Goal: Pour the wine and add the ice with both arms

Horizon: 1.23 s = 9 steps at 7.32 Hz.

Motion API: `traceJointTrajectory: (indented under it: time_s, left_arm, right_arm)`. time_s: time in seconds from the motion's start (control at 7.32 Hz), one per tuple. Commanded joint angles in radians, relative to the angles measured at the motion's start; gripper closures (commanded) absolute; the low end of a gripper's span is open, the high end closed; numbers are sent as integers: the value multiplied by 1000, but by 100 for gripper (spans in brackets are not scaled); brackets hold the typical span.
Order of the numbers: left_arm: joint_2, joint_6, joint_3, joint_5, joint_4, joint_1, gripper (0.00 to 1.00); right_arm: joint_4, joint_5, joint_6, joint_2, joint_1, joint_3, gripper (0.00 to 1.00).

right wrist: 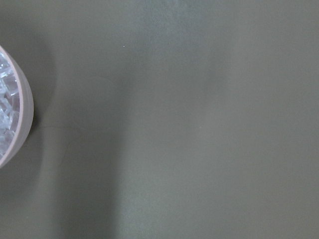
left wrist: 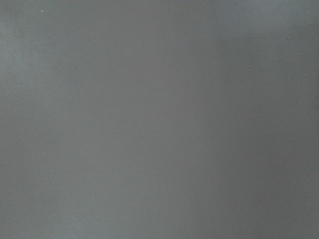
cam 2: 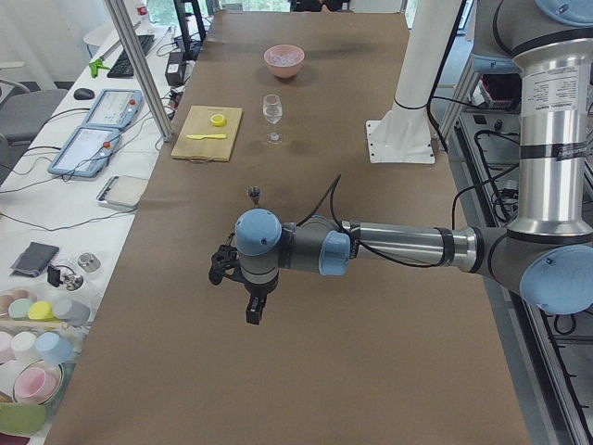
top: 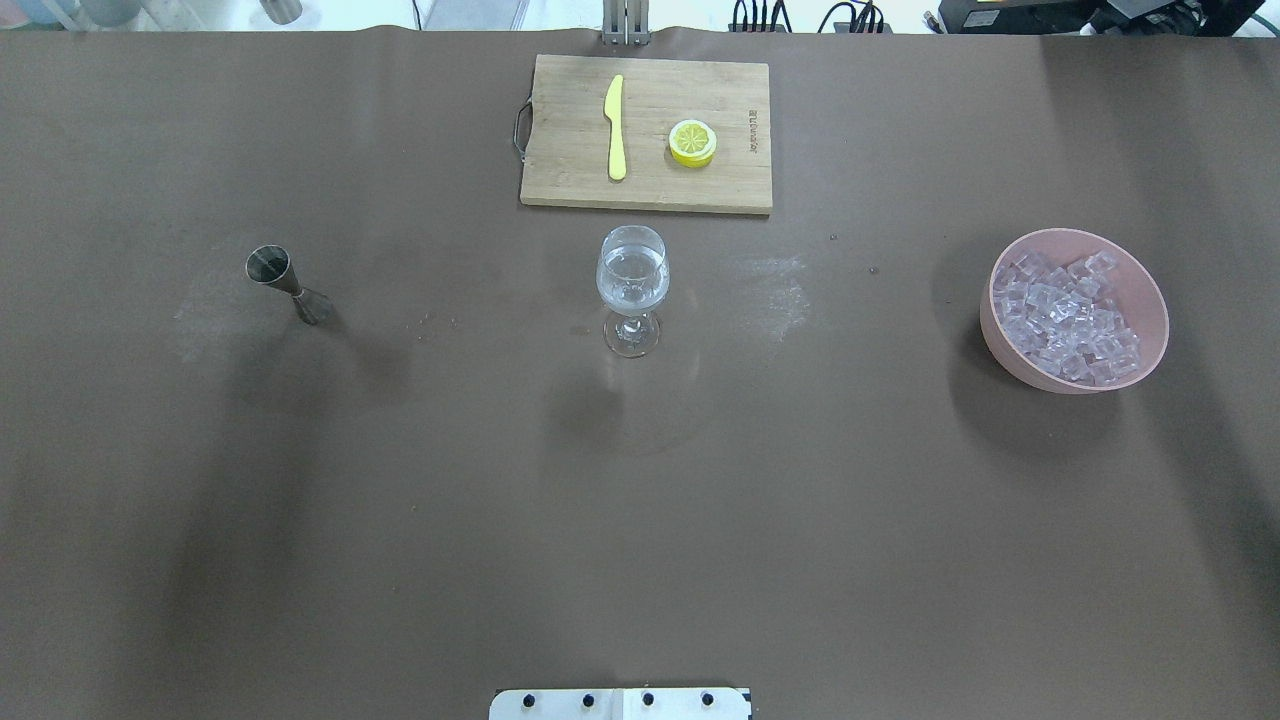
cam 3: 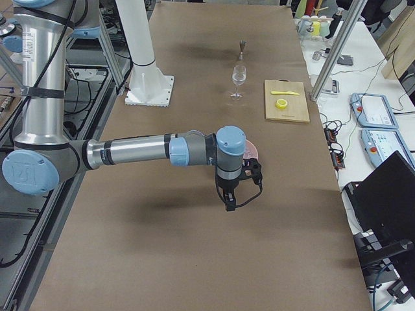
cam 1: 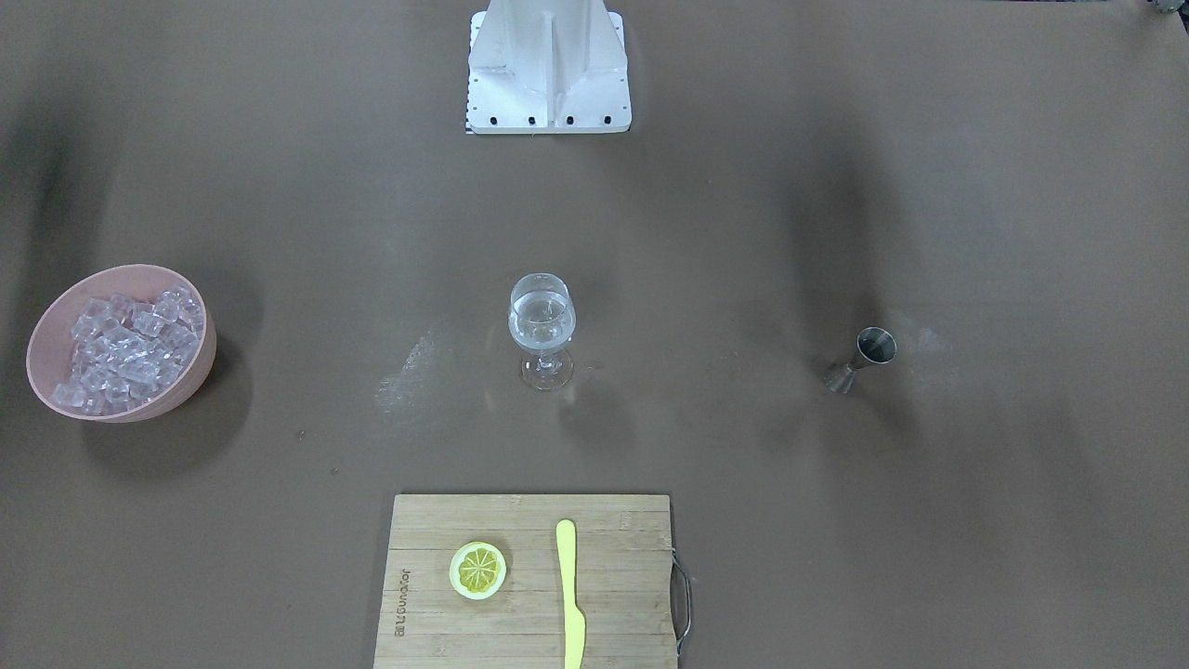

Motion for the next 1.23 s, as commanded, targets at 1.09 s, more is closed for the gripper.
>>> traceJointTrajectory:
  time_s: [1.09]
  left_arm:
    - [-107,-152,28,26,-69,2,2]
  right_arm:
    - [-2,-6,4,31,0,-29,0]
